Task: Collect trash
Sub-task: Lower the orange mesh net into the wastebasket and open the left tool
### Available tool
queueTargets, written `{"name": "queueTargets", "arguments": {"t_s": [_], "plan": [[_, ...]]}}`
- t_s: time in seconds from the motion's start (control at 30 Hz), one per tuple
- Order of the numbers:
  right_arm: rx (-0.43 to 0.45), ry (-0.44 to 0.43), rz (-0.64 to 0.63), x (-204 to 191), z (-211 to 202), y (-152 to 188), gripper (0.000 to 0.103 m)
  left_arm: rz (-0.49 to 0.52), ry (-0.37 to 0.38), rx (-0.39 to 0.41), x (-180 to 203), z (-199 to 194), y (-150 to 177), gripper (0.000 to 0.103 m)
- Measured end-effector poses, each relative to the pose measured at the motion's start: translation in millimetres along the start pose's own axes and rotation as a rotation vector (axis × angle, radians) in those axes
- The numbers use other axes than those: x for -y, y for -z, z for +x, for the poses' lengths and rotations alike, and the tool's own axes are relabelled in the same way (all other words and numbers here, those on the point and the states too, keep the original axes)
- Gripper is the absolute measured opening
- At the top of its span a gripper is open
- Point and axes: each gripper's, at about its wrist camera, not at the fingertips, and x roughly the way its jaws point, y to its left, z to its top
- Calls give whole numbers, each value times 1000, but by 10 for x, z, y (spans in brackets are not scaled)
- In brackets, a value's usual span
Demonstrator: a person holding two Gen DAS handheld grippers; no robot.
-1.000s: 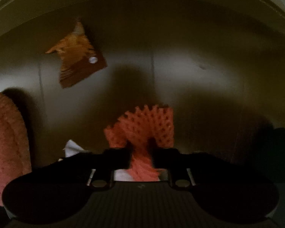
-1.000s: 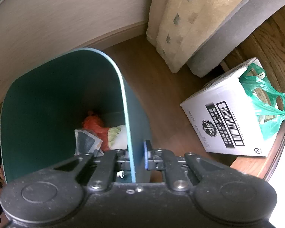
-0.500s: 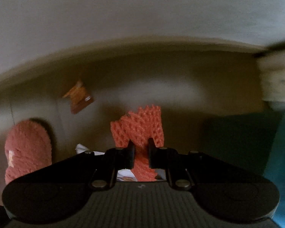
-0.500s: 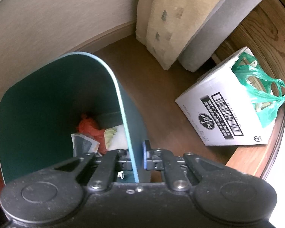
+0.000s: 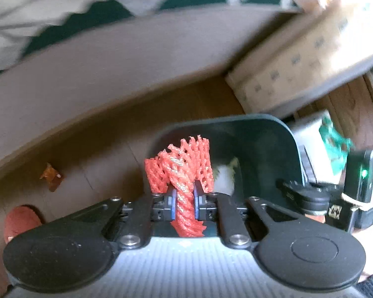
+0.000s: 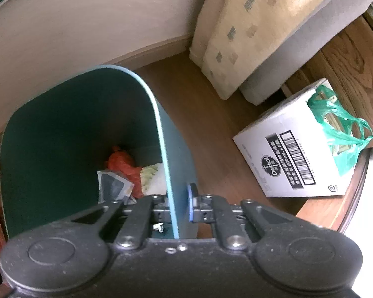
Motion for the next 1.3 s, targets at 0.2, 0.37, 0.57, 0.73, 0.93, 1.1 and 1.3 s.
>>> {"name": "queueTargets", "arguments": {"t_s": [0.2,0.37,0.57,0.73,0.93,1.1,1.3], "plan": [[21,3,-7,-44,-13,5,10,111,-26,-94,342,443,93,12],[41,6,-1,-52,-9,7,10,151,-53,-142,370,768,130,12],[58,6,-10,-68,-15,8,10,153,-34,-179,415,921,173,14],[61,6,-8,-78,-24,14,10,145,-7,-194,380,930,234,47],[57,9,5,-64,-21,14,10,132,13,-172,324,867,275,63],[56,9,10,-70,-22,13,10,153,49,-130,299,696,267,68],[49,10,15,-61,-9,4,10,158,-2,-11,60,297,334,68]]}}
